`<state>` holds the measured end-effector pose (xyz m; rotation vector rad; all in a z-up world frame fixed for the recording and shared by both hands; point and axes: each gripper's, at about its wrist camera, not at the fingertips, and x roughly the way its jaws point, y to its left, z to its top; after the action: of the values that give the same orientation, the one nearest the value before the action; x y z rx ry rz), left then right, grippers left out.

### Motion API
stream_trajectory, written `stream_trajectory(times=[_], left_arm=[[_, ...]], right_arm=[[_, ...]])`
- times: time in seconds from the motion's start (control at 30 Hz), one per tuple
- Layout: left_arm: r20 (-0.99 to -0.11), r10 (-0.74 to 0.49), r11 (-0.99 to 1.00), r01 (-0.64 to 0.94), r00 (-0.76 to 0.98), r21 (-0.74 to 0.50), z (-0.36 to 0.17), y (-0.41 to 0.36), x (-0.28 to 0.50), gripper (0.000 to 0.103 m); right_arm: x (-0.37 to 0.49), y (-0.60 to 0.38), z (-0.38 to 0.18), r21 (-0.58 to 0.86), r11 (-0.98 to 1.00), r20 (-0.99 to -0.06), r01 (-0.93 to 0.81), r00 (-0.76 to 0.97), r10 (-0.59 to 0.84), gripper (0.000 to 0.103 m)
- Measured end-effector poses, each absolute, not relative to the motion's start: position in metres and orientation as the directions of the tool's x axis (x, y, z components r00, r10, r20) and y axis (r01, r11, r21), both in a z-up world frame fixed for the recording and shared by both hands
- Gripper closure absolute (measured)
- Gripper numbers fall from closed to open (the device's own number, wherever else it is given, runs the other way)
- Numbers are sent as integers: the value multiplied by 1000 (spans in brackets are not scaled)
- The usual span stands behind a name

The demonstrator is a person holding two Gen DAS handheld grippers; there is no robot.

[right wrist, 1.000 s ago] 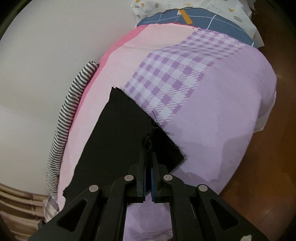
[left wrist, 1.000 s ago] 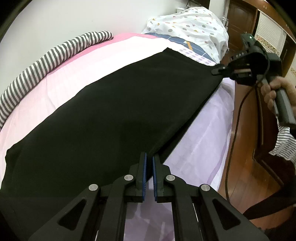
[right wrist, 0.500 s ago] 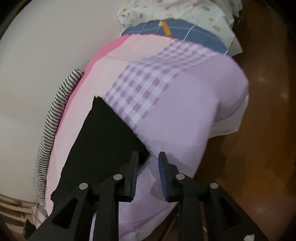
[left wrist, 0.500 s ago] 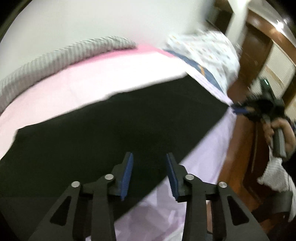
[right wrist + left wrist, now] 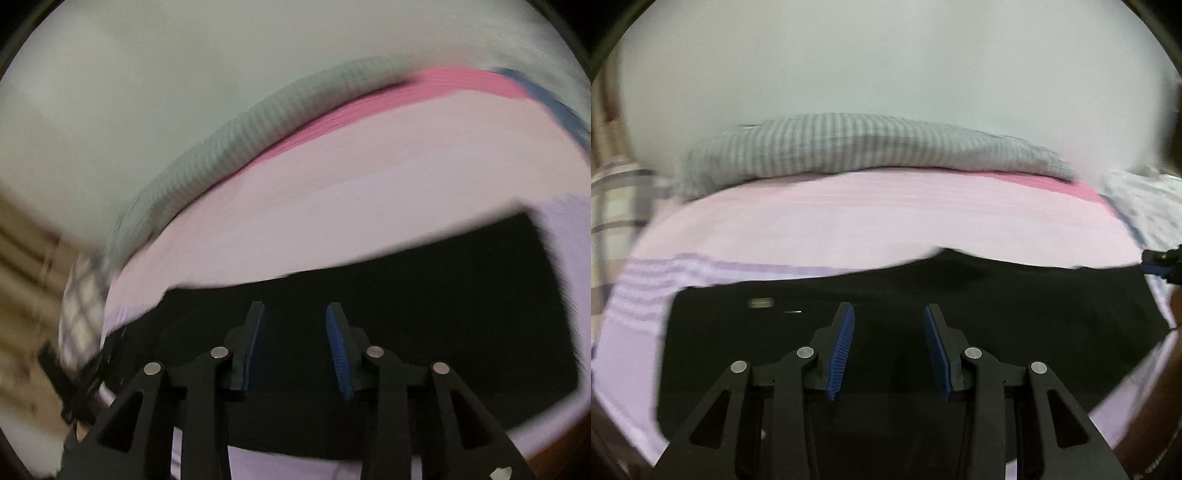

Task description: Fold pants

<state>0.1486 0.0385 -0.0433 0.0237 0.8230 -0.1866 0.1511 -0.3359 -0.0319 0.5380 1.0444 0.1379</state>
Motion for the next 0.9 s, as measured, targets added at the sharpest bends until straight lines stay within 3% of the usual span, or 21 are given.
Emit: stream_trajectory(times=[0.17, 0.3, 0.57, 0.6, 0.63, 0.9], left_arm=[[-757, -53, 999, 43, 652, -32, -59, 94, 152, 61], [-786, 8, 999, -32, 618, -15, -77, 128, 149, 61], [-810, 3, 996, -77, 586, -52, -95, 153, 152, 61], [-809, 4, 996, -73, 587, -48, -95, 152, 152, 61], [-807, 7, 997, -66, 590, -40, -94, 151, 153, 61], [-802, 5, 998, -56, 598, -35, -95, 153, 154, 61]], right_arm=[[229, -229, -45, 481, 871, -801, -97, 357, 481, 67], [266, -168, -61, 461, 862, -823, -212, 262, 505, 59], [305, -107, -105, 424, 856, -870, -297, 130, 476, 58], [308, -104, -108, 429, 850, -867, -305, 126, 482, 65], [310, -102, -109, 430, 848, -864, -309, 130, 486, 88], [321, -103, -114, 420, 866, -862, -271, 178, 474, 94]])
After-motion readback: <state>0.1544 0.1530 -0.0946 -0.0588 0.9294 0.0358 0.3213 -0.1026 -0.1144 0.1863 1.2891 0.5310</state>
